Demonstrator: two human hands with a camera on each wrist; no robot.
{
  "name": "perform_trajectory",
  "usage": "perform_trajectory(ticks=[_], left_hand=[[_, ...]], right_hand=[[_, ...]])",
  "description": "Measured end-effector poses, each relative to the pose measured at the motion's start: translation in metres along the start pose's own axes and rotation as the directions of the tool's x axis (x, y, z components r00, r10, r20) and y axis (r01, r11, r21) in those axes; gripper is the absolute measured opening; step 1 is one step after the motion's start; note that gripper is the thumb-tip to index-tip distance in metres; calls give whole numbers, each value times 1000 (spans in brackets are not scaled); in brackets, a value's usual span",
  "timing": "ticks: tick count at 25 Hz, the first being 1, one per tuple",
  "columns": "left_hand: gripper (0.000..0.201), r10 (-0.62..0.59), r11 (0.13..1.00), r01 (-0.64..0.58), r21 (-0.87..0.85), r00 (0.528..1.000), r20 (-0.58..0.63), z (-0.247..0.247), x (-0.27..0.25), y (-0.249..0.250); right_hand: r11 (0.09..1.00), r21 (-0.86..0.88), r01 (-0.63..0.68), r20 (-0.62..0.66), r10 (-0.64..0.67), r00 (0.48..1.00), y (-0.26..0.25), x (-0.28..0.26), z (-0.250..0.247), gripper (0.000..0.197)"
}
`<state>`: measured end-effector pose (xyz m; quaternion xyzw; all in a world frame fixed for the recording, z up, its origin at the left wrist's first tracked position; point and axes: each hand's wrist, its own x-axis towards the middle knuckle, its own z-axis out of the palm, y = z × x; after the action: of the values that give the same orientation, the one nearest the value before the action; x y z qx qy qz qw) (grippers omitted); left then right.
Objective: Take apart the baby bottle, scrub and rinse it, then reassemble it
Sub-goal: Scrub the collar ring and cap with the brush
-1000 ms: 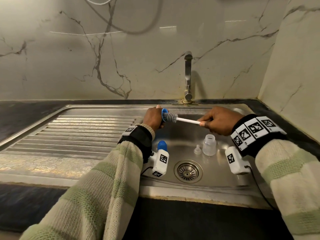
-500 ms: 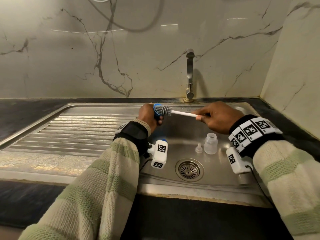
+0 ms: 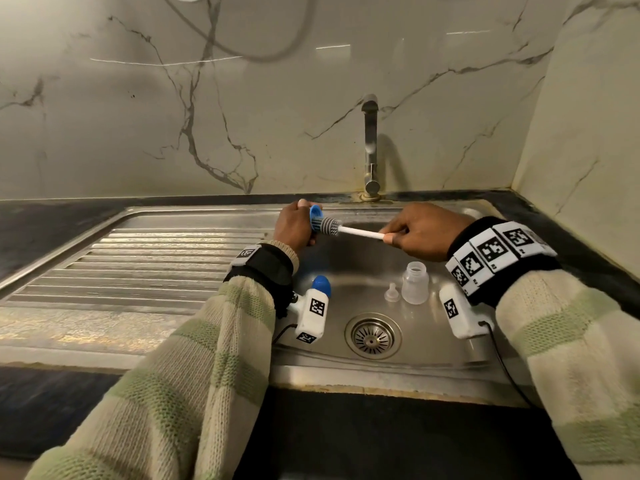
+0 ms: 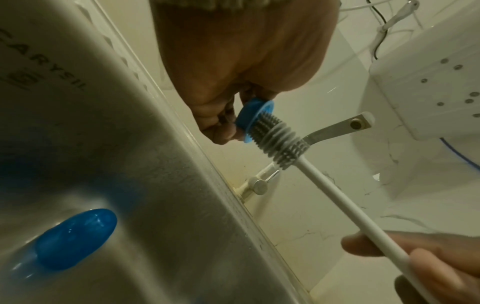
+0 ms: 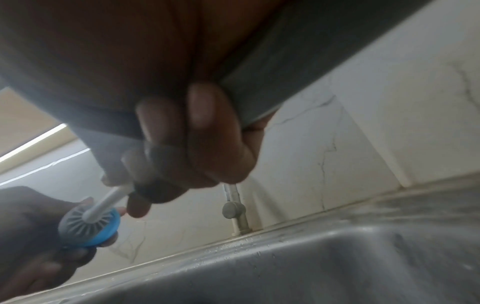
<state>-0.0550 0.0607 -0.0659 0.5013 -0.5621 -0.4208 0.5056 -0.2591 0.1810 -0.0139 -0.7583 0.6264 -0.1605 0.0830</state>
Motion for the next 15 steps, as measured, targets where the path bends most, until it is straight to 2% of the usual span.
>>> perform_trajectory(ticks=[2, 3, 6, 9, 12, 14, 15], left_hand=[[28, 110, 991, -111, 73, 994, 23, -2, -1, 4], [27, 121, 992, -122, 24, 992, 34, -1, -3, 6], [30, 53, 965, -38, -258, 997, 54, 4, -7, 7], [33, 3, 938, 5, -346, 1000, 24, 6, -6, 4], [34, -46, 923, 37, -383, 999, -13, 2, -3, 5], [28, -8, 963, 9, -270, 1000, 5, -1, -3, 5], [26, 49, 990, -43, -133, 998, 36, -3, -5, 4]], right_hand=[[989, 144, -14, -16, 16, 1000, 5, -7, -3, 21], [973, 228, -28, -41, 39, 998, 8, -9, -2, 20], [926, 366, -88, -61, 119, 991, 11, -8, 8, 20], [938, 330, -105, -61, 132, 989, 2, 0, 15, 22], [979, 203, -14, -97, 34, 995, -5, 2, 15, 23], [993, 118, 22, -58, -16, 998, -2, -2, 9, 24], [995, 98, 10, -18, -8, 1000, 2, -4, 4, 22]])
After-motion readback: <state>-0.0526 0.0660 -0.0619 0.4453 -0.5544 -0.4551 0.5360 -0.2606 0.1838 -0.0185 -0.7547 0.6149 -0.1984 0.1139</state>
